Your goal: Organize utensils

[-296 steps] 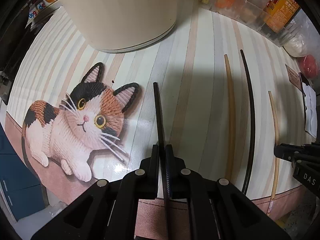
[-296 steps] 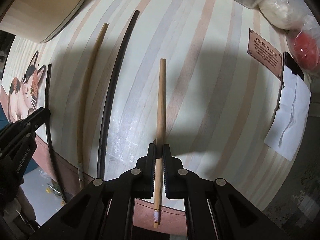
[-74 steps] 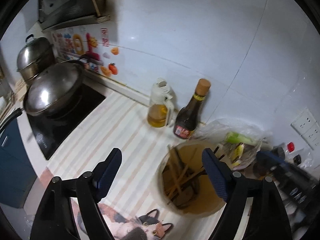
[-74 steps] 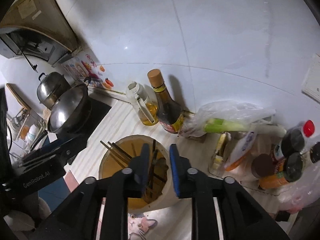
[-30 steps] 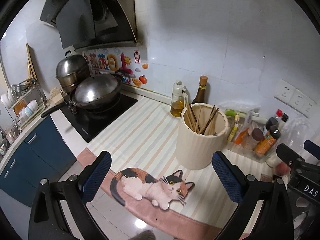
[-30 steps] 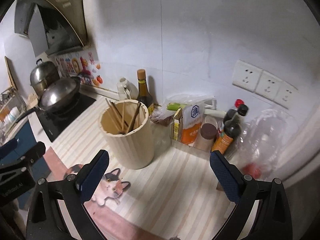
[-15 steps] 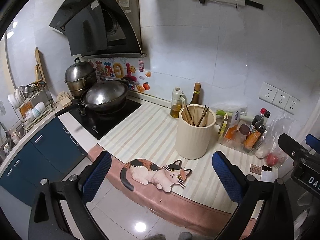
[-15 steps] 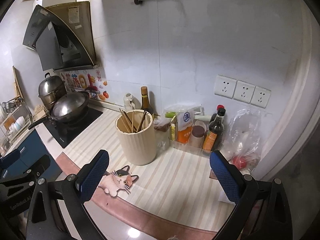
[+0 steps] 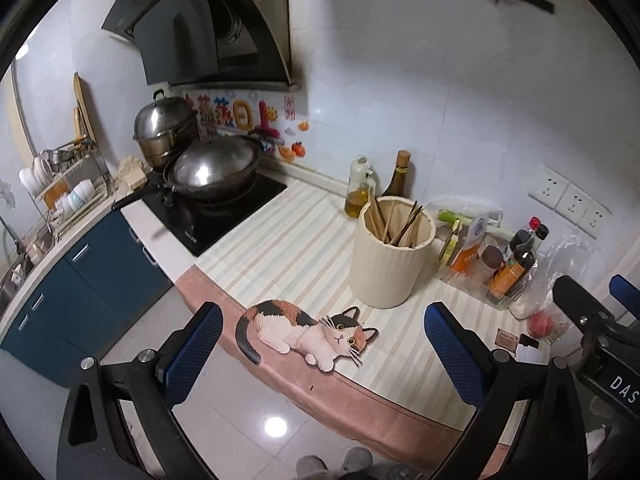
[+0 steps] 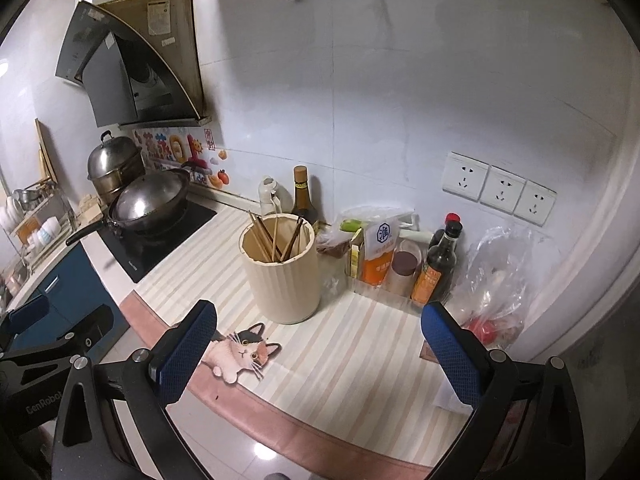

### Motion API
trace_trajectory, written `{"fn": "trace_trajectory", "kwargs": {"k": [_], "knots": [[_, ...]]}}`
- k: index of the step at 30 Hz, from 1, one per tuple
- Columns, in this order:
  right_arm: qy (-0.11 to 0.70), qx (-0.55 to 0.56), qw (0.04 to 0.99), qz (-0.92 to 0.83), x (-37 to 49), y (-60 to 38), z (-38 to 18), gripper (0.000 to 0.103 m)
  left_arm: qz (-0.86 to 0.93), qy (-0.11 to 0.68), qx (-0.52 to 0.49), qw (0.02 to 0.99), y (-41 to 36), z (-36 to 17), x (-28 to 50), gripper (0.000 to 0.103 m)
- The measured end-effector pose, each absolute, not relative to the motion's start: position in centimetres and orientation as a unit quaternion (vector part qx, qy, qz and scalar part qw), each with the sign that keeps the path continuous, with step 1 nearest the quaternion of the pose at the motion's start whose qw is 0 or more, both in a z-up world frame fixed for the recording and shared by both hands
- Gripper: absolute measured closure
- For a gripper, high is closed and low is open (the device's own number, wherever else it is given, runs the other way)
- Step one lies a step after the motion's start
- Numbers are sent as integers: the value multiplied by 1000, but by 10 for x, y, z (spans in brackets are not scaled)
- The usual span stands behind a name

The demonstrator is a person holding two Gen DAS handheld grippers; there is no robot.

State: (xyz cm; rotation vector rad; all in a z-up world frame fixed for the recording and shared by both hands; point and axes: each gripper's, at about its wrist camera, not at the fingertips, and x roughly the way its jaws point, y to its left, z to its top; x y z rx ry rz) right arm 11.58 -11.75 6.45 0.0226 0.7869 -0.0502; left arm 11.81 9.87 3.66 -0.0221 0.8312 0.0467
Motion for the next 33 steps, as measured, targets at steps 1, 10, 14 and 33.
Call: {"fn": "trace_trajectory", "kwargs": {"k": [1,10,14,33], "knots": [[385,9,923,-24,122,-119,64,0,24,406,-10,913,97,36,122,0],[413,-5,910,-17,184,-132,49,0,36,432,-1,901,82,29,167,0],[429,-4,903,-15,203,-138,39,0,38,447,1,894,76,22,181,0],[456,-3,890,-6,227,-146,11,0,47,466,5,884,72,1,198,0]]}}
